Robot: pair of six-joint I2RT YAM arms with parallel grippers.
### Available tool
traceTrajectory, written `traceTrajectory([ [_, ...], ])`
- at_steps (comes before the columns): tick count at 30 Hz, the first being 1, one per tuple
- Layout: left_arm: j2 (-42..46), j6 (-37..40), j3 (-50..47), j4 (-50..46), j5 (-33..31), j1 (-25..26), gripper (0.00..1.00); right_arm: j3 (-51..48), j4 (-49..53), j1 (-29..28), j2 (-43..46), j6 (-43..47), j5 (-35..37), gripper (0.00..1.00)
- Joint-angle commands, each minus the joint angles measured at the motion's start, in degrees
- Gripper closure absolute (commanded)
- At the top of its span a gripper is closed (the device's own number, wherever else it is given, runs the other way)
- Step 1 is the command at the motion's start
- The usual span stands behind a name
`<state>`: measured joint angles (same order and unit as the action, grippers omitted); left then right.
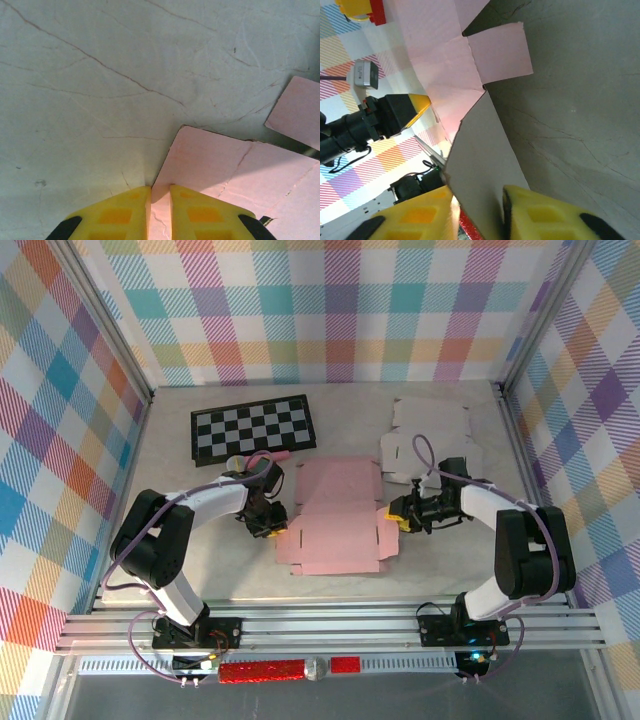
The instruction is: Fold the paper box
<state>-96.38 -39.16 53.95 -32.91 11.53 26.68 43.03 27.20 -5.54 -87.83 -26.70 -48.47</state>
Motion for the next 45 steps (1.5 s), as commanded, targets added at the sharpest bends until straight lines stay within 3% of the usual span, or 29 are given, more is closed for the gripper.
traceTrajectory([
  [1, -2.3, 0.1, -1.4, 0.0, -2.8, -0.4, 0.84, 2.0, 2.2, -1.2, -1.2, 1.2, 1.4, 0.78],
  [6, 6.2, -0.2, 0.7, -2.7, -6.9, 0.4, 0.62, 5.6, 2.6, -1.6, 0.9, -1.1, 1.1, 0.95],
  [8, 10.1, -0.3, 1.7, -3.9, -8.6, 0.5, 0.58, 8.1, 3.1, -1.6, 1.2, -2.3, 0.6, 1.00],
  [16, 22.0, 5.2, 8.3, -8.6, -14.6, 3.4, 0.51, 19.4, 3.5, -1.6, 1.3, -10.8, -1.4, 1.00],
  [19, 26.4, 12.4, 10.0, -8.4, -17.5, 6.0, 0.51, 24.1, 4.5, -1.5, 0.9, -14.2, -1.2, 1.00],
  [24, 37.8, 33.8, 3.4, 1.9, -16.4, 11.3, 0.52, 30.1, 3.5, -1.6, -1.1, -21.3, -2.4, 1.00],
  [29, 48.8, 53.8, -7.3, 14.2, -19.8, 13.7, 0.36, 37.1, 6.9, -1.5, -3.9, -22.2, -3.1, 1.00],
  [32, 48.8, 63.9, -9.7, 18.3, -18.9, 13.8, 0.32, 39.8, 7.8, -1.6, -5.3, -23.3, -4.3, 1.00],
  [35, 44.9, 67.7, -9.3, 20.4, -18.5, 13.8, 0.32, 40.9, 6.9, -1.5, -5.8, -25.6, -5.0, 1.00],
  [40, 39.5, 66.3, -9.4, 27.9, -15.6, 15.1, 0.27, 43.9, 7.4, -1.7, -6.2, -27.8, -3.8, 1.00],
  [45, 32.3, 66.0, -9.8, 34.7, -17.0, 20.4, 0.24, 44.3, 6.6, -2.0, -5.7, -31.1, -2.7, 1.00],
])
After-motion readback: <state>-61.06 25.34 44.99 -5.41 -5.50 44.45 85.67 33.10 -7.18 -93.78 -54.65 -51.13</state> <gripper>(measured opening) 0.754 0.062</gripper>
